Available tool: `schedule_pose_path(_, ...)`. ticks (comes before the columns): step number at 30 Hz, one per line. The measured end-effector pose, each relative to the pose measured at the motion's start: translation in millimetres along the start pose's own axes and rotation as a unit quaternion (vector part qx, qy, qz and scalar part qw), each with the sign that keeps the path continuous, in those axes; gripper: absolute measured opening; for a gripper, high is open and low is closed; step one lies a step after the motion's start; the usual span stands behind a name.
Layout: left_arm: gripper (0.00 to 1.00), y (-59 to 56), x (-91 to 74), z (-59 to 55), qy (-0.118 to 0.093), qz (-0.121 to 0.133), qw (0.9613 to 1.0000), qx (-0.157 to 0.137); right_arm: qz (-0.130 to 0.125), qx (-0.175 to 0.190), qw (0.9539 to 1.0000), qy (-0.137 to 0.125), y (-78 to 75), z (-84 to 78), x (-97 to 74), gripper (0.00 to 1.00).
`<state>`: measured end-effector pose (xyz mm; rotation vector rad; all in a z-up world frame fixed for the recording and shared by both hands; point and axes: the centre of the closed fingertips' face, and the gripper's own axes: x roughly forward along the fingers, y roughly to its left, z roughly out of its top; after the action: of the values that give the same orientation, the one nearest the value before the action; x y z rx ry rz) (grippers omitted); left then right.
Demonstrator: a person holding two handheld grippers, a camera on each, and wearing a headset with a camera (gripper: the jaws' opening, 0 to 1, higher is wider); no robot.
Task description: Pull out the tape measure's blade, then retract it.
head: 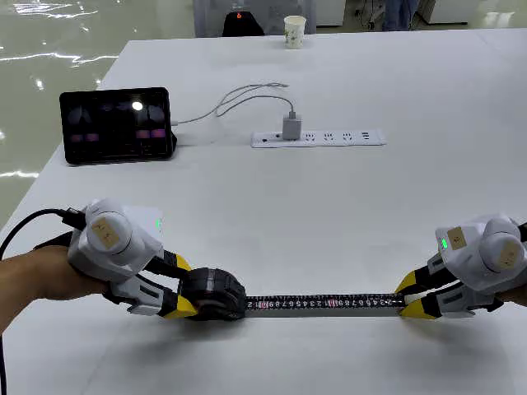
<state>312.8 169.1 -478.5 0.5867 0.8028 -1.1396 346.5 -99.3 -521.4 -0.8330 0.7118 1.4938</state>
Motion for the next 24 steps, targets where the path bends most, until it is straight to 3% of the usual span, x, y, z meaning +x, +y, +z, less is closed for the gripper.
schedule_pose_path(24, 0.25, 8.0, 5.2, -3.4, 0.015, 0.002, 0.9999, -0.001, 0.009, -0.01, 0.9997, 0.022, 0.6, -0.7, -0.1, 0.11)
